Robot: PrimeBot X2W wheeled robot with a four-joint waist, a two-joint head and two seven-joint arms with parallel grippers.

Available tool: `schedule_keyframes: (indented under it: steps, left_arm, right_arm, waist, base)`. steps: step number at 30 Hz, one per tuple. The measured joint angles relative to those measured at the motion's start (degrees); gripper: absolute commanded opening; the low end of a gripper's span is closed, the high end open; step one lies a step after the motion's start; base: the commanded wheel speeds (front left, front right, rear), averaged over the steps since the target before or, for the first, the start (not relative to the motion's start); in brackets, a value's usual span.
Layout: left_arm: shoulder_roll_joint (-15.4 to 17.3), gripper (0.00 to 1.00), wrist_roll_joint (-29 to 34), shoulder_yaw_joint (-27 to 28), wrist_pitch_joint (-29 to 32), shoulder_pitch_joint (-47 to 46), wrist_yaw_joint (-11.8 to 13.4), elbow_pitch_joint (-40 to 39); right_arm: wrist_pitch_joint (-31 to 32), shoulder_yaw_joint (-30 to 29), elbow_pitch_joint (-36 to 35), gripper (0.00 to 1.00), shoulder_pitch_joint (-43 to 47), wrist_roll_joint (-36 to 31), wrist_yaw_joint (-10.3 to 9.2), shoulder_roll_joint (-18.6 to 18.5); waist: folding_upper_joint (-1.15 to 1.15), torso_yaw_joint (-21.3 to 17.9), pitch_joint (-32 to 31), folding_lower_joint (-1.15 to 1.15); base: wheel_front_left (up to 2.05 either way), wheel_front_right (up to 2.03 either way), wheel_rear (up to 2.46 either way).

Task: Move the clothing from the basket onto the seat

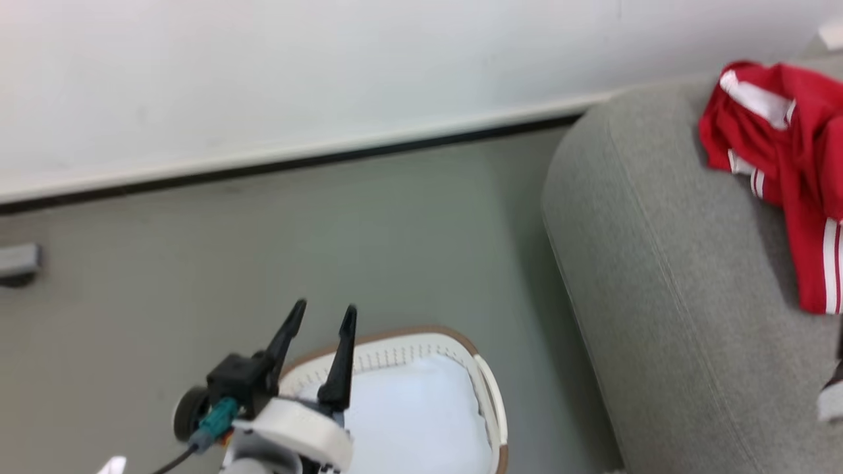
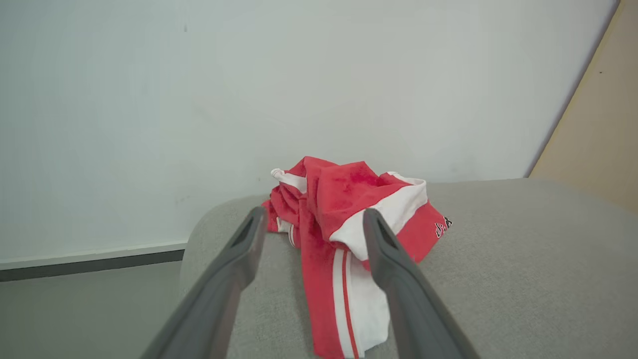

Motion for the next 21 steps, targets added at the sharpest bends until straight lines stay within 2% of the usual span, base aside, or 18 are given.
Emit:
schedule_keyframes:
  steps: [6, 12, 21]
  left_arm:
    - [-1.33, 1.00, -0.20, 3.66, -0.81, 6.61, 0.75, 3.09]
    - [-2.46, 1.00, 3.39, 8.20, -0.88, 12.74, 0.27, 3.11]
    - [-5.33, 1.00, 7.24, 14.48, -0.88, 18.46, -4.12, 3.48]
  right_arm:
    - [0.65, 3.05, -6.19, 1.00, 10.11, -4.42, 0.00, 4.45]
    - [-0.40, 5.42, -6.50, 1.00, 16.72, -5.61, 0.00, 6.65]
    - [-1.92, 10.51, -4.55, 1.00, 20.28, -6.48, 0.00, 8.86]
  waist:
    - [0.00, 2.67, -7.43, -0.01]
    - [0.01, 5.76, -12.78, -0.01]
    - [0.01, 8.62, -16.66, 0.00]
  base:
    - [0.00, 0.00, 0.00]
    - [0.00, 0.00, 0.00]
    - [0.00, 0.00, 0.00]
